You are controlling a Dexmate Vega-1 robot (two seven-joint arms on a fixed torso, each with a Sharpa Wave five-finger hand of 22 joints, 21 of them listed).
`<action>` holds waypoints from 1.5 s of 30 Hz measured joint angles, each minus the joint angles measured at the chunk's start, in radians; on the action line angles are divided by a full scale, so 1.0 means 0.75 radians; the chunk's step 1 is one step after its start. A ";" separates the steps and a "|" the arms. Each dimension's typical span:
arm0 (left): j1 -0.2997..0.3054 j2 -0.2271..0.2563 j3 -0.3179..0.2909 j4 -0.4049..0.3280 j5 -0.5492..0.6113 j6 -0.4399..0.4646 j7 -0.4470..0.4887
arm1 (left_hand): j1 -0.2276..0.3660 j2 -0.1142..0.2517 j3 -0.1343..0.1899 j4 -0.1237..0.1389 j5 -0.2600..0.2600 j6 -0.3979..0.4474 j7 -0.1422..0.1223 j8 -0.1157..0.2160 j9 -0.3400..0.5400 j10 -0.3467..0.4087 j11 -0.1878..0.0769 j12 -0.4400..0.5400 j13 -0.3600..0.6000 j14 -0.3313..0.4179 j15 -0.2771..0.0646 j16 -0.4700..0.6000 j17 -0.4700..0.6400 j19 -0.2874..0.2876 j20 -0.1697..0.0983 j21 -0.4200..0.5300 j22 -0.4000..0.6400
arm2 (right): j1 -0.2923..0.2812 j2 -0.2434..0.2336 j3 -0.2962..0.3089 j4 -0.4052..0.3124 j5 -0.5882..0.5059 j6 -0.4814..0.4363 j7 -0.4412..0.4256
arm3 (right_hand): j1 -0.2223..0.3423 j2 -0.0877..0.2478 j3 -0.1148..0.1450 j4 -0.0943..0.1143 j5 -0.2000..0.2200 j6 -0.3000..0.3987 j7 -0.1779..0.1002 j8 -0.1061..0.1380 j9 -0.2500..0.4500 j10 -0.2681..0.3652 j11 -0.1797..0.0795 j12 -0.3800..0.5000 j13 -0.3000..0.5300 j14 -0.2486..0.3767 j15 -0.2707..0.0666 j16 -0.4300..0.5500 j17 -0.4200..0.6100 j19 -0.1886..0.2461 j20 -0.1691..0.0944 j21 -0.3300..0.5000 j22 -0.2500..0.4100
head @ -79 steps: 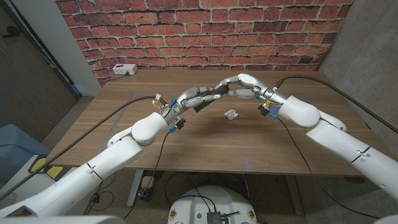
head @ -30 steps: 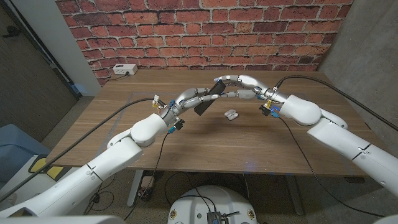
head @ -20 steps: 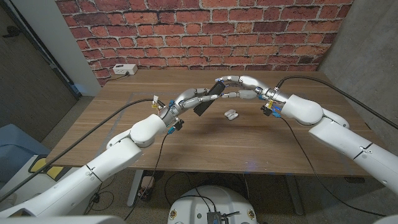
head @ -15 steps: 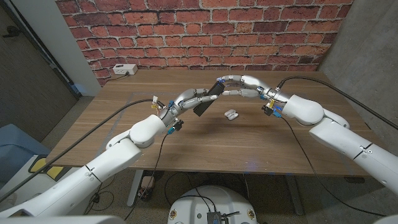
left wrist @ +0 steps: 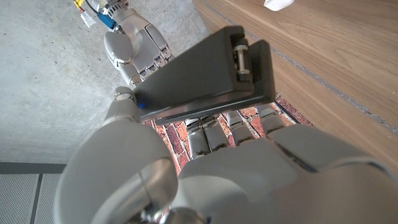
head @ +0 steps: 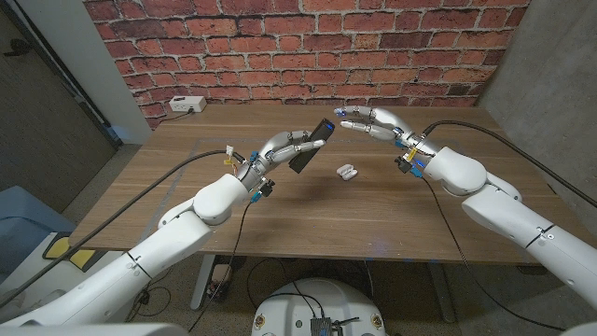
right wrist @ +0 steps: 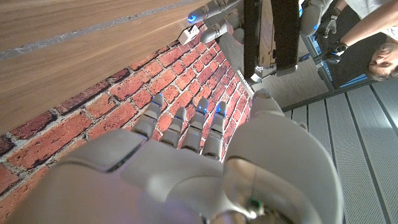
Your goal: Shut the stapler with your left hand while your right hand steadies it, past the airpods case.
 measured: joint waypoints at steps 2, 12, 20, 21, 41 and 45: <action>0.003 -0.006 -0.001 0.005 -0.004 -0.007 0.001 | 0.004 -0.003 0.000 0.000 0.004 0.009 0.001 -0.004 0.000 0.011 -0.003 0.000 0.000 0.010 0.000 0.000 0.000 0.010 0.000 0.000 0.000 | -0.002 0.006 0.002 0.005 0.005 0.002 -0.006 | -0.013 -0.001 0.000 0.000 0.006 0.007 0.007 0.000 0.000 0.003 0.003 0.000 0.000 0.000 0.000 0.000 0.000 0.002 -0.002 0.000 0.000; 0.013 -0.050 -0.005 0.058 -0.088 -0.097 -0.022 | 0.003 -0.003 0.008 -0.004 0.004 0.019 0.000 0.007 -0.009 0.026 -0.007 0.000 0.000 0.021 -0.001 0.000 0.000 0.019 -0.009 0.009 0.000 | -0.007 0.041 0.007 0.037 0.023 0.002 -0.044 | -0.019 0.005 -0.006 0.006 0.007 0.019 0.005 0.000 -0.005 0.014 0.000 -0.001 -0.006 0.000 0.000 0.000 0.000 0.002 -0.002 0.000 0.000; 0.014 -0.089 -0.003 0.115 -0.152 -0.164 -0.058 | 0.003 -0.003 0.012 -0.007 0.004 0.021 0.003 0.007 -0.008 0.028 -0.005 0.000 0.000 0.021 -0.001 0.000 0.000 0.026 -0.002 0.009 0.000 | -0.003 0.056 0.007 0.053 0.025 -0.020 -0.067 | -0.019 0.005 -0.006 0.005 0.007 0.019 0.005 0.000 -0.006 0.014 0.000 -0.011 -0.006 0.000 0.000 0.000 -0.006 0.002 -0.002 0.000 0.000; 0.014 -0.089 -0.003 0.115 -0.155 -0.167 -0.060 | 0.003 -0.003 0.012 -0.007 0.004 0.021 0.003 0.007 -0.008 0.028 -0.005 0.000 0.000 0.021 -0.001 0.000 0.000 0.026 -0.002 0.009 0.000 | -0.003 0.056 0.007 0.054 0.025 -0.020 -0.067 | -0.019 0.005 -0.006 0.005 0.007 0.019 0.005 0.000 -0.006 0.014 0.000 -0.011 -0.006 0.000 0.000 0.000 -0.006 0.002 -0.002 0.000 0.000; 0.016 -0.122 0.003 0.172 -0.299 -0.348 -0.174 | 0.003 -0.003 0.018 -0.012 -0.001 0.021 0.003 0.020 0.003 0.049 -0.003 0.000 0.006 0.035 -0.002 0.000 -0.004 0.026 -0.002 0.009 0.003 | -0.004 0.071 -0.010 0.025 0.026 -0.050 -0.094 | -0.019 0.005 0.013 -0.013 0.017 0.011 -0.003 0.000 -0.012 0.009 -0.005 -0.031 -0.018 -0.001 0.000 0.000 -0.018 0.001 -0.002 0.000 0.000; 0.003 -0.203 0.019 0.321 -0.320 -0.386 -0.205 | 0.003 -0.003 0.024 -0.017 -0.002 0.021 0.003 0.021 0.007 0.057 -0.005 0.000 0.011 0.035 -0.002 0.000 -0.004 0.026 -0.002 0.009 0.003 | -0.012 0.064 -0.010 -0.001 -0.010 -0.145 -0.161 | -0.019 0.005 0.016 -0.016 0.017 0.008 -0.006 0.000 -0.016 0.009 -0.005 -0.031 -0.018 -0.001 0.000 0.000 -0.018 -0.003 -0.007 0.000 0.000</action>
